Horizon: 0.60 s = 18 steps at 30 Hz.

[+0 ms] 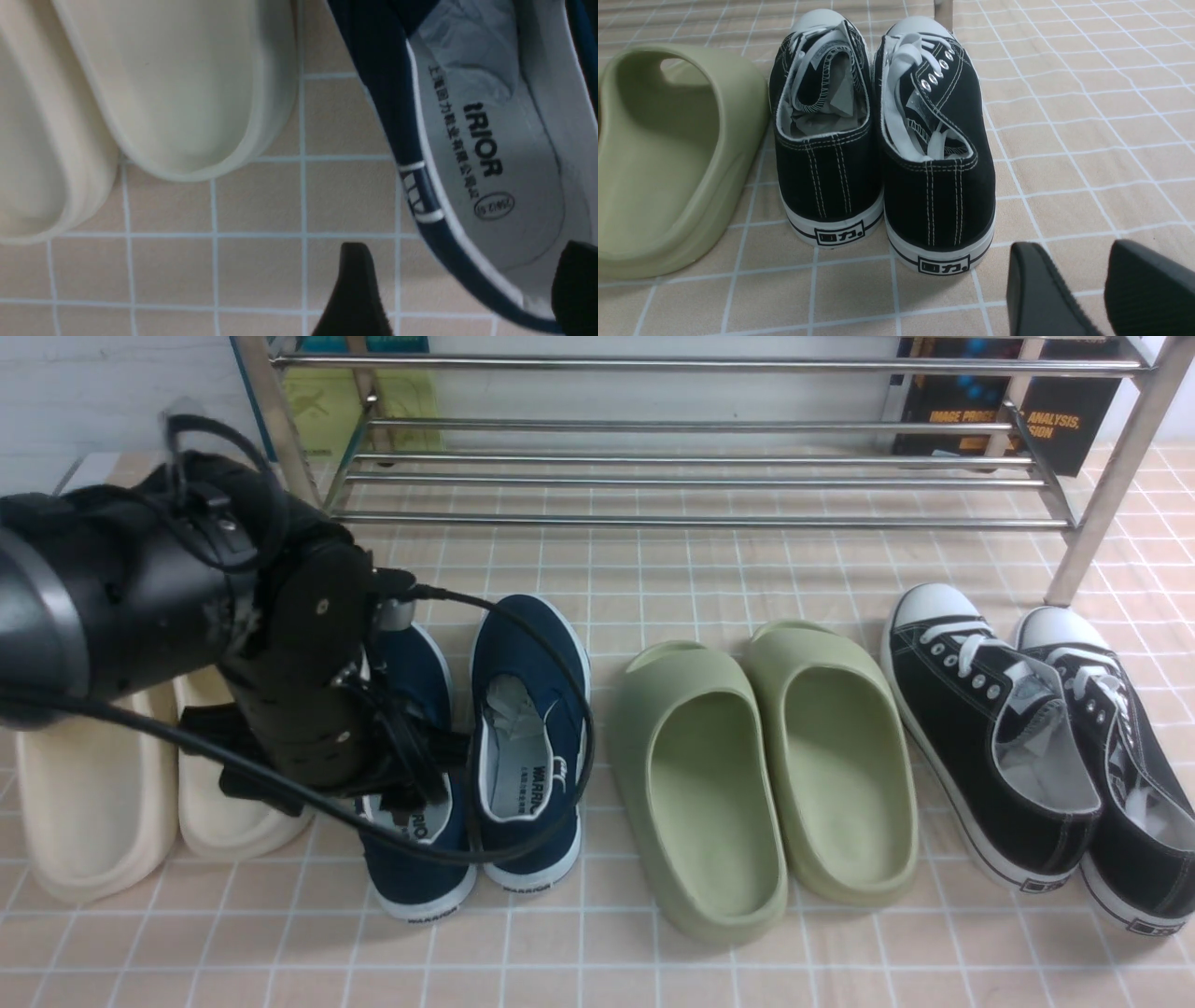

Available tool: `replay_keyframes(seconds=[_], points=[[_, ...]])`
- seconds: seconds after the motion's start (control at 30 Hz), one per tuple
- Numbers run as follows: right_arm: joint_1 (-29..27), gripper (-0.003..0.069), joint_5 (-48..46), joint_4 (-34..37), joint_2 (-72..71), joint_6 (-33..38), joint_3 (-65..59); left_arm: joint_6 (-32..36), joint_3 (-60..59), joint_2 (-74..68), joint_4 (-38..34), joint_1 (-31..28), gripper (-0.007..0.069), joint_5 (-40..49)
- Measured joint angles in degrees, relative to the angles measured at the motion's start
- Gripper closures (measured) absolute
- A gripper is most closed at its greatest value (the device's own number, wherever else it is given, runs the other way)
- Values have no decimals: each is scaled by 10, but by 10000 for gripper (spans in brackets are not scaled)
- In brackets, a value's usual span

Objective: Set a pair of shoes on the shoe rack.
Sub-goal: Use the left arm to grab the shoe closest to it

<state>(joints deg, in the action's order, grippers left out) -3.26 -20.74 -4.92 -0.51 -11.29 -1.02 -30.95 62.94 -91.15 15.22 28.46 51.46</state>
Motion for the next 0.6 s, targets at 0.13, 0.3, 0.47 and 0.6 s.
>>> replay_keyframes(seconds=[0.13, 0.3, 0.47, 0.6], points=[[0, 420, 0, 0, 0, 0, 0, -29, 0, -30, 22, 0, 111, -24], [0, 420, 0, 0, 0, 0, 0, -51, 0, -66, 60, 0, 274, -24], [0, 420, 0, 0, 0, 0, 0, -55, 0, -77, 63, 0, 517, -26], [0, 420, 0, 0, 0, 0, 0, -45, 0, -77, 68, 0, 570, -22]])
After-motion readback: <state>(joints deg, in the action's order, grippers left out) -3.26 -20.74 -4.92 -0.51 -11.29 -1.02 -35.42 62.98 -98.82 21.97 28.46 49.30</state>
